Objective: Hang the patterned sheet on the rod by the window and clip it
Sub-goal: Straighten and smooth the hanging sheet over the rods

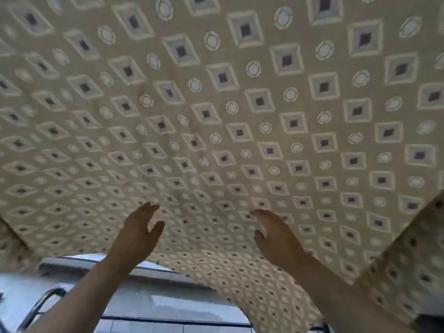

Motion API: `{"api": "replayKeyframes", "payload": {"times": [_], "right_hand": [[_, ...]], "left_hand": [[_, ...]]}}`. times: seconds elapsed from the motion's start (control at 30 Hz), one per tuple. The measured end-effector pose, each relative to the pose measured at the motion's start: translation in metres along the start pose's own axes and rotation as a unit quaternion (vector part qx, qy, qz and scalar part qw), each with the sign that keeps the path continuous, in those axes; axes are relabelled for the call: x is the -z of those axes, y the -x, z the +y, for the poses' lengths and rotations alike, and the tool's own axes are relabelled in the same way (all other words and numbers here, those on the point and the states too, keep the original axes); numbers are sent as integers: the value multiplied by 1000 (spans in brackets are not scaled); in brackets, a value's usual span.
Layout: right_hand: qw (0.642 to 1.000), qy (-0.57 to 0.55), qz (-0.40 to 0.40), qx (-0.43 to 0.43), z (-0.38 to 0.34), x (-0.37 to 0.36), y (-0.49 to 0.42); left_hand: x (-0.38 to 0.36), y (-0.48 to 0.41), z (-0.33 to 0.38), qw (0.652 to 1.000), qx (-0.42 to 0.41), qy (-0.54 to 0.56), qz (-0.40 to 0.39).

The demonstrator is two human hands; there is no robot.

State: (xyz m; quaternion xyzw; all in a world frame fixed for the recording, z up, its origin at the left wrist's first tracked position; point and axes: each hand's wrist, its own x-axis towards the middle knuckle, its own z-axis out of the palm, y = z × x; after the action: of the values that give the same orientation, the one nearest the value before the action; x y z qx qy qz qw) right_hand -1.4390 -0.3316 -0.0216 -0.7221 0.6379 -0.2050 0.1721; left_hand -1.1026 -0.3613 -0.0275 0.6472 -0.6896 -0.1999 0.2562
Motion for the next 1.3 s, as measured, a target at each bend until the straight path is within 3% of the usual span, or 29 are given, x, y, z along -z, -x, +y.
{"api": "replayKeyframes", "payload": {"times": [0.17,0.47,0.63,0.73,0.77,0.87,0.9,1.1,1.3], "right_hand": [[1000,-18,16,-7,78,-85,6],[988,87,59,117,236,-282,35],[991,94,51,82,287,-371,37],[990,93,86,67,302,-412,32],[990,86,93,64,300,-419,31],[986,82,123,79,296,-432,27],[984,86,129,82,296,-433,27],[977,89,169,93,295,-429,23],[964,92,229,101,272,-423,41]], "left_hand": [[-98,2,-34,998,31,47,7],[-348,23,-153,986,52,146,-54],[-455,19,-202,964,155,201,-83],[-486,11,-225,920,258,287,-72],[-488,7,-229,893,286,344,-54],[-496,-6,-239,766,331,550,-10],[-493,-5,-236,747,319,583,-3],[-467,14,-193,664,282,692,3],[-377,20,-103,613,143,777,13]]}}
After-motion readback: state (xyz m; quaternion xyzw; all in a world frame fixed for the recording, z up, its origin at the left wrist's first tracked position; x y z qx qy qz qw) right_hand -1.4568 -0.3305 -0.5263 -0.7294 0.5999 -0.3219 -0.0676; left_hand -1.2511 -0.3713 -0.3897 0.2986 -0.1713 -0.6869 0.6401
